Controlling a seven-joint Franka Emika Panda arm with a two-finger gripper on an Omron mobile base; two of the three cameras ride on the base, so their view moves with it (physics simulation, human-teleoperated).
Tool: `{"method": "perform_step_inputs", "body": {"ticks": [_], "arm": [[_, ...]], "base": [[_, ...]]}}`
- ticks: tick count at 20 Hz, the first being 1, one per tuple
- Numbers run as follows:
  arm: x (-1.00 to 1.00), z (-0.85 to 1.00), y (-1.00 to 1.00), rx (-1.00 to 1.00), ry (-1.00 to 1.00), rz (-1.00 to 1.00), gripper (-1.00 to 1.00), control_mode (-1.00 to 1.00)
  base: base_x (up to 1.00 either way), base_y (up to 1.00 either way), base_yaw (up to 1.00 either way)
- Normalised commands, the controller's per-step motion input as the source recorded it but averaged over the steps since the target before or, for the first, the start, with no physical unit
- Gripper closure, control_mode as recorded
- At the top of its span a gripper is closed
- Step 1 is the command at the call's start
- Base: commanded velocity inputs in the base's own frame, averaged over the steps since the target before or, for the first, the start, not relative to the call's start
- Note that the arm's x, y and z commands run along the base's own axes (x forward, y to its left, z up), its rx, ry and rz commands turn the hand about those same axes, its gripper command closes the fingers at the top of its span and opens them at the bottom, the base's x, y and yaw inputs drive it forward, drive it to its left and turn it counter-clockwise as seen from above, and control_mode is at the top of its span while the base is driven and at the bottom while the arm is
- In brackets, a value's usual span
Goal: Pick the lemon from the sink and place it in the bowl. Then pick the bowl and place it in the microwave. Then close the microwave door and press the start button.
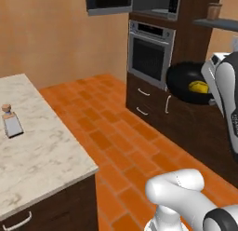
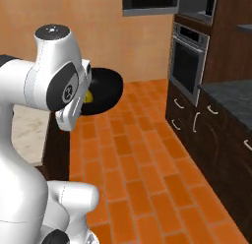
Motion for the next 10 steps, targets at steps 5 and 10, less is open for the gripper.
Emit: {"method": "perform_step_inputs", "body": {"ticks": [5,10], "arm": [[0.00,0.00,0.00,0.00,0.00,0.00,1.00,1.00],[0.00,0.00,0.00,0.00,0.00,0.00,1.00,1.00]], "base": [[0.93,-0.04,0.45],[0.72,-0.37,0.38]]}}
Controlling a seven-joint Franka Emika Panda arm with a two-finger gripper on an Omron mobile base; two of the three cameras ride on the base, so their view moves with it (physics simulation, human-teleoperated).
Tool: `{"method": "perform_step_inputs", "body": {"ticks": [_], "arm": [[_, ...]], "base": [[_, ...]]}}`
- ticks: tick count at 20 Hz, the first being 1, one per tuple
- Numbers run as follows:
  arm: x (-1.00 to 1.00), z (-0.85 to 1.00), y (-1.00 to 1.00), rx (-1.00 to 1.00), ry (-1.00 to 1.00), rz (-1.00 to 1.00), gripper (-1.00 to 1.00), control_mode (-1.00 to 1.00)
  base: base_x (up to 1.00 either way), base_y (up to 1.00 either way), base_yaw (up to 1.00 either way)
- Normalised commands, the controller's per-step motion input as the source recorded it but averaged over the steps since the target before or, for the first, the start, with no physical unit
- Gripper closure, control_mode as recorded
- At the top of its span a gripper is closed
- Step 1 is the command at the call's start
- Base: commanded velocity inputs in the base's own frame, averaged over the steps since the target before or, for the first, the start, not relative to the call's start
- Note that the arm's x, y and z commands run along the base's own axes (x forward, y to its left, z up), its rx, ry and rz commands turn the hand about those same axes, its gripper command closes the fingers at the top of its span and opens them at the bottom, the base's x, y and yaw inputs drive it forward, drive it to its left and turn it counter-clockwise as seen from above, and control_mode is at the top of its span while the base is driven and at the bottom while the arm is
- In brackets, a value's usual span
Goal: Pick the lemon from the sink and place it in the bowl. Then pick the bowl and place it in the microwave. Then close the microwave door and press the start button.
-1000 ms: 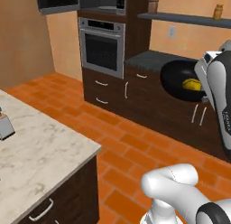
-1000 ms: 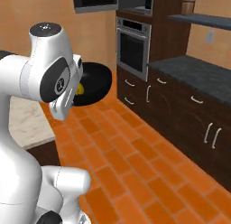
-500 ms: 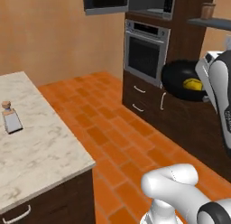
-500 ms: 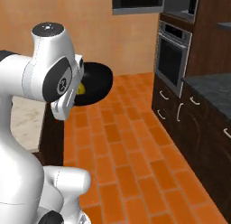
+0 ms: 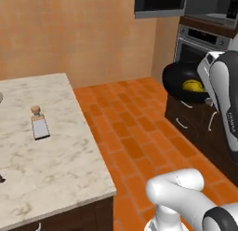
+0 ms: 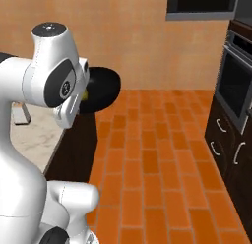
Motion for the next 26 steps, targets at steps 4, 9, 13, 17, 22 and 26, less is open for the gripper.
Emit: {"method": "perform_step_inputs", "body": {"ticks": [4,9,13,17,22,26], "arm": [[0.00,0.00,0.00,0.00,0.00,0.00,1.00,1.00],[0.00,0.00,0.00,0.00,0.00,0.00,1.00,1.00],[0.00,0.00,0.00,0.00,0.00,0.00,1.00,1.00],[0.00,0.00,0.00,0.00,0.00,0.00,1.00,1.00],[0.00,0.00,0.00,0.00,0.00,0.00,1.00,1.00],[0.00,0.00,0.00,0.00,0.00,0.00,1.00,1.00]], "base": [[-0.14,-1.00,0.22],[0.26,-0.74,0.15],[1.00,-0.13,0.00],[1.00,-0.03,-0.02],[0.94,-0.37,-0.21],[0.91,-0.28,-0.35]]}}
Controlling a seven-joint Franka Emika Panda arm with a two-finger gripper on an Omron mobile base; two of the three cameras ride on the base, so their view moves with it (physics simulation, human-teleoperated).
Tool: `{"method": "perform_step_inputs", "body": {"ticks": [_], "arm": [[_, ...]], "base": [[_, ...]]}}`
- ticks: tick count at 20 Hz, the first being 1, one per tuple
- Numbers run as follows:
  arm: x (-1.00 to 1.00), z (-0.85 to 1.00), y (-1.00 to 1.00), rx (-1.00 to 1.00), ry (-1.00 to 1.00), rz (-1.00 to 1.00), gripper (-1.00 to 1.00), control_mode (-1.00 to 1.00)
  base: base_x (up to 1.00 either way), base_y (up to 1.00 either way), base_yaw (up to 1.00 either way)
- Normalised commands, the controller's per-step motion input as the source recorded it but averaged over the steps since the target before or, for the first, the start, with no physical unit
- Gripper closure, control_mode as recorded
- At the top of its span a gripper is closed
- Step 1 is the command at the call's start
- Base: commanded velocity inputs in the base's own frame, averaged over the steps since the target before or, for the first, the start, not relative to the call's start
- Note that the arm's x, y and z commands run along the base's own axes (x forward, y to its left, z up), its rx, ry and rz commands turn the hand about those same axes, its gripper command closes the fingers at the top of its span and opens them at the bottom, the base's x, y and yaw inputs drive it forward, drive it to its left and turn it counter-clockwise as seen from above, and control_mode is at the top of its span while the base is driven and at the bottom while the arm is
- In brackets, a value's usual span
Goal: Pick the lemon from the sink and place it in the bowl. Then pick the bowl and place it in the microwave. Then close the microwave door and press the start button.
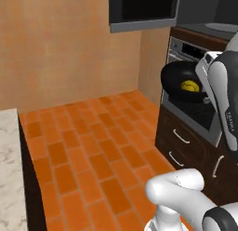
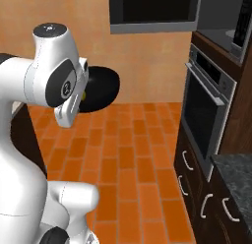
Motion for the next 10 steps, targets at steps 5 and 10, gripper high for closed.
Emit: {"method": "perform_step_inputs", "body": {"ticks": [5,10], "arm": [[0.00,0.00,0.00,0.00,0.00,0.00,1.00,1.00],[0.00,0.00,0.00,0.00,0.00,0.00,1.00,1.00]], "base": [[0.79,-0.28,-0.39],[0.66,-0.14,-0.37]]}}
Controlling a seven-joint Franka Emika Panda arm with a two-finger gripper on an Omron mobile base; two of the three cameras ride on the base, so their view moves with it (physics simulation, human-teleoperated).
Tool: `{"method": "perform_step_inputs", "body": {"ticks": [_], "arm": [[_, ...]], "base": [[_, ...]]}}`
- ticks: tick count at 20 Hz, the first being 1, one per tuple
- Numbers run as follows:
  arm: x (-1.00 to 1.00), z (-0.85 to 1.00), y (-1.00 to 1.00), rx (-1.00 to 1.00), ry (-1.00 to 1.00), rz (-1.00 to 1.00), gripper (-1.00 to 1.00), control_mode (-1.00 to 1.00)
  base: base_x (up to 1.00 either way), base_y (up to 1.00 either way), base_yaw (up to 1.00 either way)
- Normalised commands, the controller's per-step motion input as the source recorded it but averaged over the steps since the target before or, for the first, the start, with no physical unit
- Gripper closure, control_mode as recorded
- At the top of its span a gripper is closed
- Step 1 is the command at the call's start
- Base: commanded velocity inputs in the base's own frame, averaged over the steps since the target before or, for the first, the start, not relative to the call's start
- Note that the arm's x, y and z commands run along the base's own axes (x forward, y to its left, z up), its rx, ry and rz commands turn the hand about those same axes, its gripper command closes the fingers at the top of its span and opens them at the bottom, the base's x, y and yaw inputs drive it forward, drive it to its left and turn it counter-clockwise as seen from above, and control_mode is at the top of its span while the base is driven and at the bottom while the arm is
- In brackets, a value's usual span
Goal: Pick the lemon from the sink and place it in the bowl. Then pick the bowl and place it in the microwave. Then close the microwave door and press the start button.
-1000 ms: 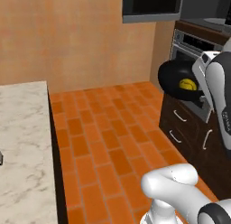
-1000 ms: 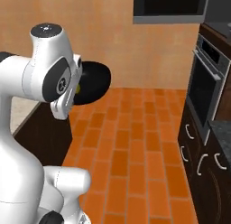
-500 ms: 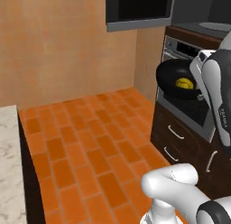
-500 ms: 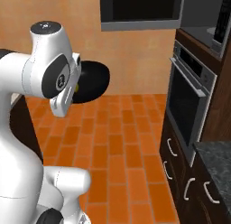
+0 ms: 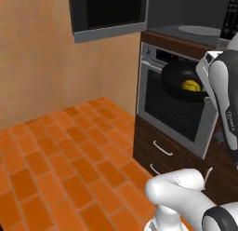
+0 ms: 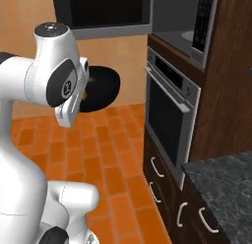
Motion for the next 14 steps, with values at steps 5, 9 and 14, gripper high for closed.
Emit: {"method": "perform_step_inputs", "body": {"ticks": [5,9,14], "arm": [[0.00,0.00,0.00,0.00,0.00,0.00,1.00,1.00],[0.00,0.00,0.00,0.00,0.00,0.00,1.00,1.00],[0.00,0.00,0.00,0.00,0.00,0.00,1.00,1.00]], "base": [[0.92,-0.04,-0.31],[1.00,-0.06,-0.24],[0.91,0.00,-0.26]]}}
